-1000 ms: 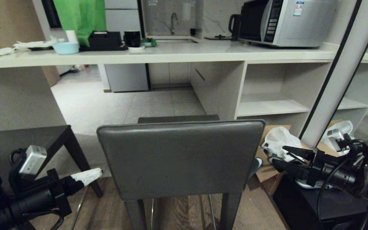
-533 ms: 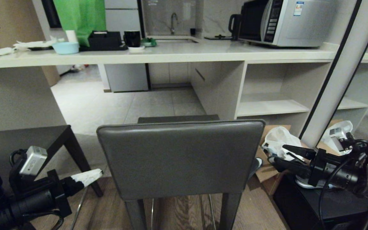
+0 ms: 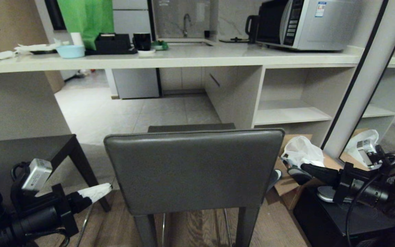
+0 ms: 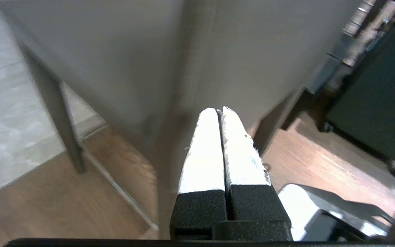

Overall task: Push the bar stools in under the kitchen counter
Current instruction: Push the gray chair back under the dining table

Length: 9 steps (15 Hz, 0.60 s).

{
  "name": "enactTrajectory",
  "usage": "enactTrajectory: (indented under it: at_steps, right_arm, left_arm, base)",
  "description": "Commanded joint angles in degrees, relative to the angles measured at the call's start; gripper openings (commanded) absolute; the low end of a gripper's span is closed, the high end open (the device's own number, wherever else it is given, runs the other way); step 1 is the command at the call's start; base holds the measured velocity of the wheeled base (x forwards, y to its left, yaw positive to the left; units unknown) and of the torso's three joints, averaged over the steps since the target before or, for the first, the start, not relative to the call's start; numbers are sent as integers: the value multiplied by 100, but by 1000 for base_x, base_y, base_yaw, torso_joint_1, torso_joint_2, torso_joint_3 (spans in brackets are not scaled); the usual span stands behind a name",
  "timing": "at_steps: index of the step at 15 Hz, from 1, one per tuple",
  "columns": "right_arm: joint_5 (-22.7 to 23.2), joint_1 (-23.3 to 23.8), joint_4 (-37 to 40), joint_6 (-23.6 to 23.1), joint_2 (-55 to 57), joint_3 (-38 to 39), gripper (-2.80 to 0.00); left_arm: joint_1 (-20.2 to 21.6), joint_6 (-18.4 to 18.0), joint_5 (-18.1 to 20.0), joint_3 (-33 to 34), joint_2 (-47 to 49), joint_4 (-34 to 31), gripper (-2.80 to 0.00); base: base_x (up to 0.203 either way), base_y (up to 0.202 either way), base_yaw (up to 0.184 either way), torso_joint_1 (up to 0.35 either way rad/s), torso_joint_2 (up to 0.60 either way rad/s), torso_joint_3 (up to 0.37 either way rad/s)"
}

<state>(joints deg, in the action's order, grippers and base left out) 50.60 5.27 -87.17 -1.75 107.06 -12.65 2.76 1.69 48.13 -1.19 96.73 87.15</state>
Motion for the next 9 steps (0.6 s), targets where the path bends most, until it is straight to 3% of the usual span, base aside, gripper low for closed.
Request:
enactTrajectory:
  at_steps: [1, 3, 4, 6, 7, 8, 9]
  right_arm:
    - [-438, -177, -49, -107, -370, 364, -280]
    - [-1275, -520, -49, -142, -432, 500, -280]
    - [-1947, -815, -49, -139, -336, 474, -280]
    - [-3714, -1482, -49, -78, -97, 123, -280]
    - [-4406, -1793, -49, 43, -1, -293, -280]
    - [-4928, -2051, -49, 162, 97, -643, -280]
    - [-5166, -2230, -49, 229, 215, -782, -280]
  left_arm:
    - [-588, 145, -927, 104, -401, 51, -280]
    - [-1093, 257, -2591, -39, -274, 51, -280]
    - [-1359, 252, -3302, -210, 62, 51, -280]
    - [-2094, 232, -5282, -785, 727, 51, -280]
    - [-2444, 223, -5945, -1112, 933, 51, -280]
    - [-2578, 212, -6153, -1234, 992, 51, -280]
    - [-2546, 209, -6166, -1184, 989, 51, -280]
  base:
    - [0, 0, 0, 0, 0, 0]
    - [0, 0, 0, 0, 0, 0]
    - [0, 0, 0, 0, 0, 0]
    - [0, 0, 0, 0, 0, 0]
    - [0, 0, 0, 0, 0, 0]
    - [0, 0, 0, 0, 0, 0]
    - [0, 0, 0, 0, 0, 0]
